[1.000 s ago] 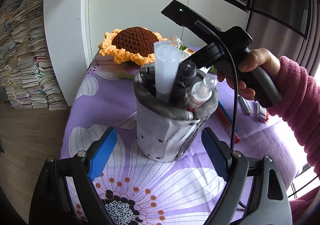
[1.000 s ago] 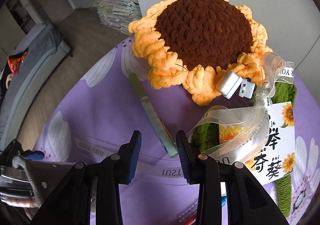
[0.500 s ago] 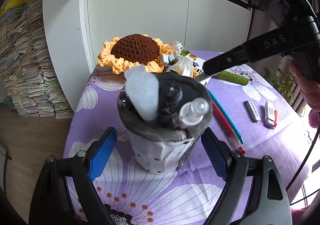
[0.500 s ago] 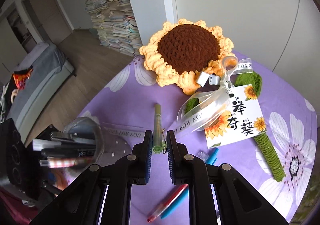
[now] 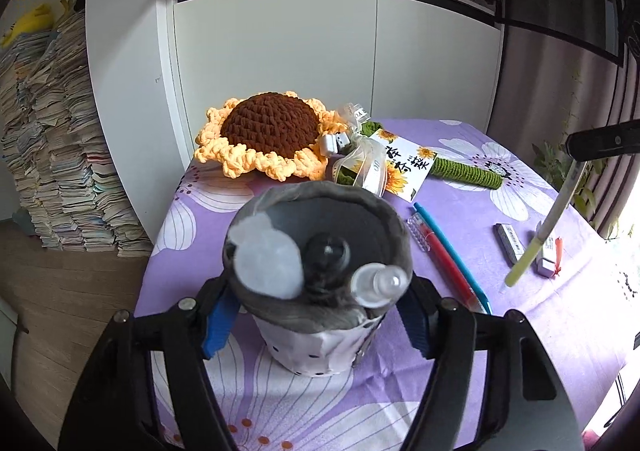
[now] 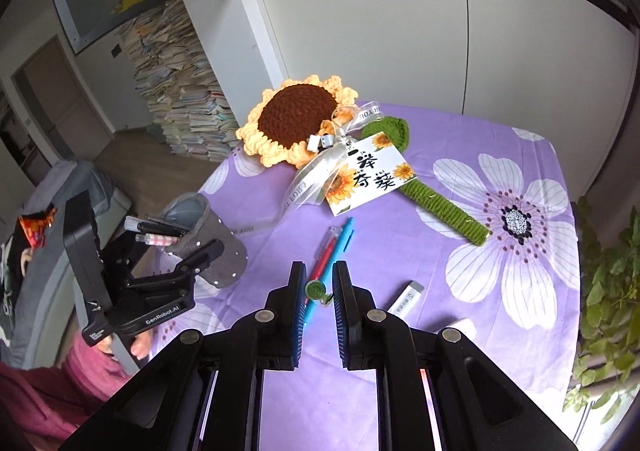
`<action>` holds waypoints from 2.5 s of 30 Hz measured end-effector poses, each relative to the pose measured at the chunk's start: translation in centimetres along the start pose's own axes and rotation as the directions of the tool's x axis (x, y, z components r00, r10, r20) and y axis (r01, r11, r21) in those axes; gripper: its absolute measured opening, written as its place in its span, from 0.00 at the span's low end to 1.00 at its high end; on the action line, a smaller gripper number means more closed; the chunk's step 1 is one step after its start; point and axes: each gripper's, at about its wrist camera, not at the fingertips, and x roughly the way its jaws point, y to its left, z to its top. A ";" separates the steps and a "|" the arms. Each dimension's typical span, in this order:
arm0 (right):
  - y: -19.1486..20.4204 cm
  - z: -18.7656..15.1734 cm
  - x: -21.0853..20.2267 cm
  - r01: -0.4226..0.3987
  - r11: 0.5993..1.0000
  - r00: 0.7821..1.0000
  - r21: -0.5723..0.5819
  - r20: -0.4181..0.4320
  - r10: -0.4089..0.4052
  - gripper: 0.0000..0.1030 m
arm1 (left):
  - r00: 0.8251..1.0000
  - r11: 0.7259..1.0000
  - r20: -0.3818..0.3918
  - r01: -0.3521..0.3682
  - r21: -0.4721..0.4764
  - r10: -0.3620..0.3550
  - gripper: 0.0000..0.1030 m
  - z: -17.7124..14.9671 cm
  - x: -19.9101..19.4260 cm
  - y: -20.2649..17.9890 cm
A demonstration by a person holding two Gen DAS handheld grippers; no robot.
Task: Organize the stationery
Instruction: 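Lift the pale green pen into the cup and open the right tool, then grasp the white-green pen on the tablecloth with the right tool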
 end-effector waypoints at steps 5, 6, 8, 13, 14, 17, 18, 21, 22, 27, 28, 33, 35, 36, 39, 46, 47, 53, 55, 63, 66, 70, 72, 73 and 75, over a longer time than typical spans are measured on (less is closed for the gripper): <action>1.1 1.3 -0.9 -0.044 0.999 0.997 0.002 0.064 0.044 0.14 | 1.000 1.000 0.011 0.017 0.005 -0.017 0.66 -0.2 0.1 0.1; 1.6 1.7 -1.2 -0.057 0.998 0.995 -0.007 0.082 0.058 0.14 | 1.000 1.000 0.015 0.015 0.009 -0.015 0.66 -0.2 0.0 0.0; 2.9 2.5 -1.9 -0.086 0.996 0.989 -0.032 0.116 0.089 0.14 | 1.000 1.000 0.017 -0.001 0.027 0.000 0.66 -0.4 0.1 -0.3; 6.6 5.0 -3.3 -0.138 0.983 0.965 -0.125 0.207 0.162 0.14 | 1.000 0.999 0.018 -0.006 0.040 0.006 0.66 -0.4 0.2 -0.4; 7.2 5.4 -3.3 -0.149 0.979 0.961 -0.140 0.212 0.177 0.14 | 1.000 0.999 0.017 -0.005 0.038 0.004 0.66 -0.4 0.3 -0.4; 8.7 6.5 -2.6 -0.186 0.968 0.954 -0.166 0.204 0.218 0.14 | 1.000 0.999 0.017 -0.003 0.037 0.003 0.66 -0.4 0.3 -0.4; 9.0 6.8 -2.1 -0.195 0.966 0.954 -0.171 0.195 0.227 0.14 | 1.000 0.999 0.016 -0.001 0.035 0.001 0.66 -0.5 0.3 -0.3; 9.6 6.9 -0.4 -0.224 0.960 0.957 -0.169 0.150 0.250 0.14 | 1.000 0.999 0.012 0.002 0.032 -0.002 0.66 -0.4 0.4 -0.3; 9.8 6.8 0.2 -0.228 0.959 0.958 -0.168 0.137 0.252 0.14 | 1.000 0.999 0.011 0.002 0.032 -0.002 0.66 -0.4 0.4 -0.3; 9.7 6.2 2.1 -0.230 0.961 0.964 -0.151 0.101 0.247 0.09 | 1.000 1.000 0.009 0.002 0.031 -0.002 0.66 -0.4 0.4 -0.3; 9.6 6.3 2.0 -0.236 0.961 0.962 -0.145 0.105 0.252 0.06 | 1.000 1.000 0.008 0.002 0.031 -0.002 0.66 -0.4 0.4 -0.4; 9.4 6.8 2.1 -0.222 0.964 0.967 -0.148 0.090 0.237 0.05 | 1.000 1.000 0.008 0.002 0.031 -0.002 0.66 -0.4 0.5 -0.4; 8.6 6.7 3.2 -0.212 0.970 0.974 -0.116 0.059 0.220 0.05 | 1.000 1.000 0.008 0.002 0.030 -0.002 0.66 -0.4 0.5 -0.4; 7.9 6.6 3.9 -0.199 0.975 0.978 -0.096 0.037 0.203 0.05 | 1.000 1.000 0.008 0.002 0.030 -0.002 0.66 -0.4 0.5 -0.4; 5.4 6.0 6.2 -0.144 0.989 0.989 -0.041 -0.042 0.142 0.05 | 1.000 1.000 0.008 0.000 0.031 -0.001 0.66 -0.4 0.5 -0.4; 2.4 3.9 13.7 -0.061 0.991 0.960 -0.119 -0.280 0.025 0.07 | 1.000 1.000 0.008 0.001 0.031 -0.001 0.66 -0.4 0.5 -0.3; 2.4 3.7 14.5 -0.065 0.989 0.954 -0.132 -0.299 0.023 0.11 | 1.000 1.000 0.008 0.001 0.031 -0.001 0.66 -0.4 0.5 -0.3; 3.6 3.1 17.5 -0.067 0.972 0.940 -0.224 -0.342 -0.014 0.40 | 0.999 1.000 -0.041 0.016 0.018 -0.015 0.66 -0.3 1.3 -0.3; 4.0 2.9 17.8 -0.069 0.967 0.942 -0.245 -0.334 -0.017 0.40 | 0.999 1.000 -0.042 0.015 0.018 -0.015 0.66 -0.3 1.3 -0.3; 3.8 1.3 17.0 -0.013 0.984 0.932 -0.177 -0.358 -0.052 0.11 | 0.999 1.000 -0.042 0.015 0.018 -0.015 0.66 -0.3 1.2 -0.3; 3.3 -0.5 15.5 -0.017 0.989 0.916 -0.149 -0.398 -0.044 0.11 | 0.999 1.000 -0.042 0.015 0.018 -0.014 0.66 -0.3 1.2 -0.3; 3.2 -3.3 13.1 0.000 0.991 0.887 -0.136 -0.458 -0.063 0.11 | 0.999 1.000 -0.042 0.015 0.018 -0.014 0.66 -0.3 1.3 -0.3; 3.2 -4.3 12.3 -0.001 0.990 0.870 -0.142 -0.488 -0.069 0.11 | 0.999 1.000 -0.043 0.014 0.019 -0.013 0.66 -0.3 1.2 -0.3; 3.2 -4.6 11.9 0.000 0.988 0.868 -0.155 -0.490 -0.077 0.11 | 0.999 1.000 -0.043 0.013 0.018 -0.013 0.67 -0.4 1.2 -0.3; 3.4 -4.8 11.3 0.003 0.983 0.867 -0.183 -0.490 -0.094 0.11 | 0.999 1.000 -0.050 0.012 0.019 -0.011 0.67 -0.4 1.3 -0.3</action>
